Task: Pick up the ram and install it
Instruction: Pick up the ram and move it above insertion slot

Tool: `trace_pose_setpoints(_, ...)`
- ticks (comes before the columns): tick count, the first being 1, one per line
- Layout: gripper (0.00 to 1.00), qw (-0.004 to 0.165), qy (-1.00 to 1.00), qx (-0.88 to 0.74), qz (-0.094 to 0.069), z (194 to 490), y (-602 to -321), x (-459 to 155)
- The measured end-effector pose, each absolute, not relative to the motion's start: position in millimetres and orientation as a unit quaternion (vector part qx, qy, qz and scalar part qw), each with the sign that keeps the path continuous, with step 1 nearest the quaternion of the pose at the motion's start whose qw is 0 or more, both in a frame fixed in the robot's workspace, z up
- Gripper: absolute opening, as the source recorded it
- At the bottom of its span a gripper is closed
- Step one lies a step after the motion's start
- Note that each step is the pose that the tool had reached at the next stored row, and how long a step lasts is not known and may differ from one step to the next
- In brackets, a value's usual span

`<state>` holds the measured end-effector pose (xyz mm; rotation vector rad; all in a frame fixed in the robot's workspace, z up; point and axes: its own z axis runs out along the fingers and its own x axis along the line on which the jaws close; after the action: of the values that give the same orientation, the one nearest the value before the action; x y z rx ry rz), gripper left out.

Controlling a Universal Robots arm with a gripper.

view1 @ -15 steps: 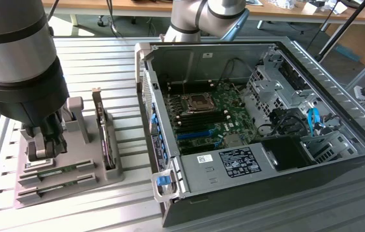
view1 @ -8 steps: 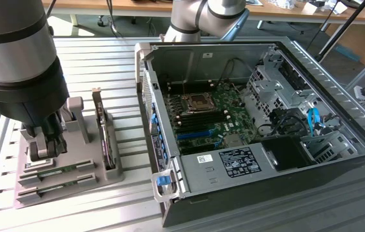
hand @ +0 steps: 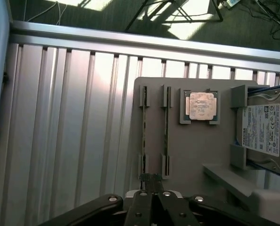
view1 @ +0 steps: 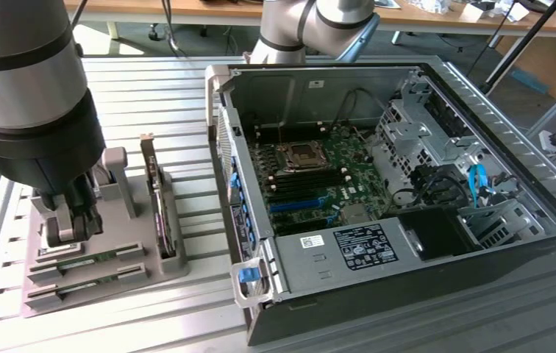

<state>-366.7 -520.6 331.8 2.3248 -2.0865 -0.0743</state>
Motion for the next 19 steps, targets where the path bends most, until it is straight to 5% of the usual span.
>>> trace_pose_setpoints(19,0.11,0.009,-0.666,0.746,-0.024,306.0,-520.6,-366.7)
